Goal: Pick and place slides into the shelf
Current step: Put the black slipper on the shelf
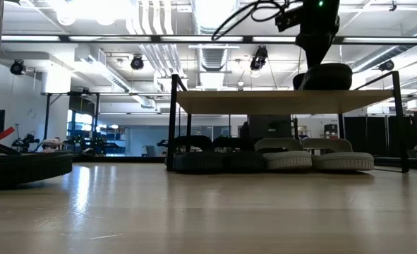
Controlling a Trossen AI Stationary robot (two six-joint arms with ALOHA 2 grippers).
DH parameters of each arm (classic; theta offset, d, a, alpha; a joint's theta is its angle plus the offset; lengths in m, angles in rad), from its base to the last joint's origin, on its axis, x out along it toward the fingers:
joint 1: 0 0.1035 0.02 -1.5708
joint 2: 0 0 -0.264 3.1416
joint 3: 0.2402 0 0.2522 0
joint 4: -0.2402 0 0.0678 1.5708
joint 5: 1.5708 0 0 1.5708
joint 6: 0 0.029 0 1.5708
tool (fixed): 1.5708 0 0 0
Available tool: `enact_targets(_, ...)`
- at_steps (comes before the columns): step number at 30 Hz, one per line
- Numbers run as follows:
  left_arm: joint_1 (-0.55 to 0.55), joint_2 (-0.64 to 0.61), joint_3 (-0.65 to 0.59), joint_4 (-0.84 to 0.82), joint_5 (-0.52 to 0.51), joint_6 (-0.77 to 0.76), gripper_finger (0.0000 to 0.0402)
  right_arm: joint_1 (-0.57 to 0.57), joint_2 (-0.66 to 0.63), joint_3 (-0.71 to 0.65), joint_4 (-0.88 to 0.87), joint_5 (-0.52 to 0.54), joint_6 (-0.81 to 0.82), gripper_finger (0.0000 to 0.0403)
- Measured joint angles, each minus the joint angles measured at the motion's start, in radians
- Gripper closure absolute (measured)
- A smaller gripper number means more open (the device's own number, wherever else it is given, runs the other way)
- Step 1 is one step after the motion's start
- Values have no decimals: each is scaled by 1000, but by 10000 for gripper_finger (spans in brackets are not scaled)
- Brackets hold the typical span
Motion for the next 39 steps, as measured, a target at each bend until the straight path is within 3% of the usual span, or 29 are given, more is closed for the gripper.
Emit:
enact_targets(8, 0, 0, 0, 1, -17, 1, 352, 81, 0, 51, -13, -111, 28, 218)
enact_targets(13, 0, 0, 0, 1, -17, 1, 352, 132, -15, 115, -10, -218, 230, 227)
enact_targets(16, 0, 0, 0, 1, -17, 1, 352, 132, -74, 109, -12, -250, 490, 265)
enact_targets(21, 0, 0, 0, 0, -17, 2, 352, 103, -251, 36, -14, -238, 801, 376)
enact_targets(24, 0, 0, 0, 0, -17, 2, 352, 65, -344, -51, -14, -238, 905, 389)
enact_targets(31, 0, -1, 0, 1, -17, 2, 352, -81, -428, -246, -14, -295, 947, 394)
enact_targets(39, 0, -13, 0, 1, -17, 5, 352, -143, -385, -257, -10, -297, 859, 394)
